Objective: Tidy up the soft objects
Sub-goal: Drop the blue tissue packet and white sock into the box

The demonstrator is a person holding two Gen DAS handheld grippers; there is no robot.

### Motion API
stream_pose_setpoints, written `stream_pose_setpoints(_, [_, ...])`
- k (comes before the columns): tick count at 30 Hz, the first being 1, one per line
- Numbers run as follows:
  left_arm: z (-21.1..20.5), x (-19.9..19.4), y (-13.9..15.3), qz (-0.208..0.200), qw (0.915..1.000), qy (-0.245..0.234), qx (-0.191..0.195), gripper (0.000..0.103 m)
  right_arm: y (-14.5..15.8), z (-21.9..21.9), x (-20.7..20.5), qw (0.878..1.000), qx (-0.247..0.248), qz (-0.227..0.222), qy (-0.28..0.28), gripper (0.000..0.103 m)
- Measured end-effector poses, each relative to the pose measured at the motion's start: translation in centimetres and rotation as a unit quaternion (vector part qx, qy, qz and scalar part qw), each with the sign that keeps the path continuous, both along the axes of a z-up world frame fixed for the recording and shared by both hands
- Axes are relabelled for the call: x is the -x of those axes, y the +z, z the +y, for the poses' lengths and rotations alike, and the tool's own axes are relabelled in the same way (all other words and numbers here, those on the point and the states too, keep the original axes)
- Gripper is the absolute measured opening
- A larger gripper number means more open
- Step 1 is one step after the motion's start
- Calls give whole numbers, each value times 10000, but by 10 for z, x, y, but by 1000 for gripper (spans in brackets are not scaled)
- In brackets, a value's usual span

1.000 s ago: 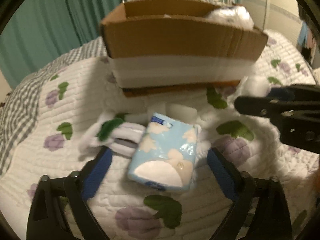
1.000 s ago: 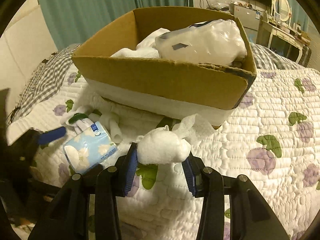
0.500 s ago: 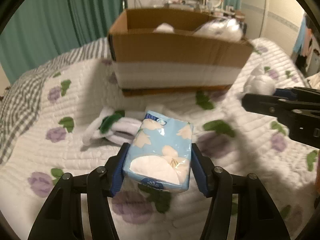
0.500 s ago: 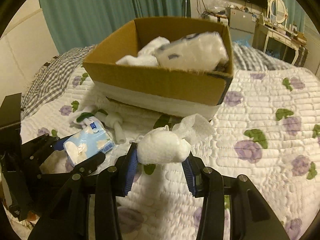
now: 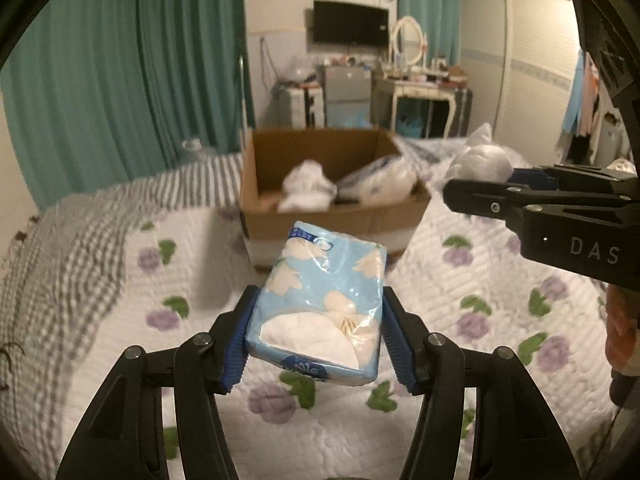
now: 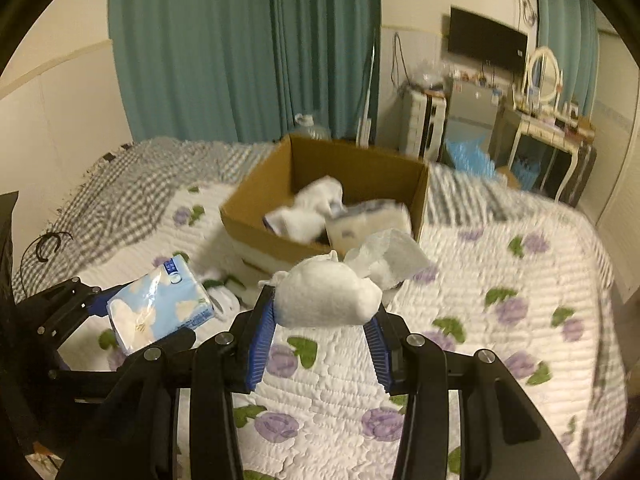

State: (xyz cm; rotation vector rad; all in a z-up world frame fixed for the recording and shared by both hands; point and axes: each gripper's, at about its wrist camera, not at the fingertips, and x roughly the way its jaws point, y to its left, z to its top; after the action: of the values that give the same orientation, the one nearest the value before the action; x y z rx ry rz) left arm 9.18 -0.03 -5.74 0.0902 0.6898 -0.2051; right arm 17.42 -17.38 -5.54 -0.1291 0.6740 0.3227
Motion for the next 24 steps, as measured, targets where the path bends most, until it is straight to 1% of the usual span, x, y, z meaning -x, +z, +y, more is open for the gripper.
stream_pose_setpoints(7, [3,2,45,-466,9989,-23,-48,58,46,5,5,9993,36,-359,123,42])
stream_pose_setpoints(9, [3,-3,59,-610,9981,-2,-52,58,60,5,0,9988,43,-472,136,42])
stream_pose_setpoints(12, [5,-18,74,-727,9974,-5,22,58,74,2,-12,9985,-73,-505,189,42])
stream_pose_setpoints(15, [7,-39,81,-709,9973,-69,158,58,84,0,-29,9983,-117,-537,187,42])
stream_pose_setpoints(18, [4,-63,83,-704,9974,-100,114,58,88,-1,-52,9984,-106,-527,172,42])
stream_pose_setpoints(21, [0,-95,79,-684,9976,-81,52,58,87,-1,-83,9988,-44,-475,122,42])
stream_pose_setpoints(24, [-4,-129,68,-571,9983,-47,48,58,78,-1,-117,9993,-43,-353,62,42])
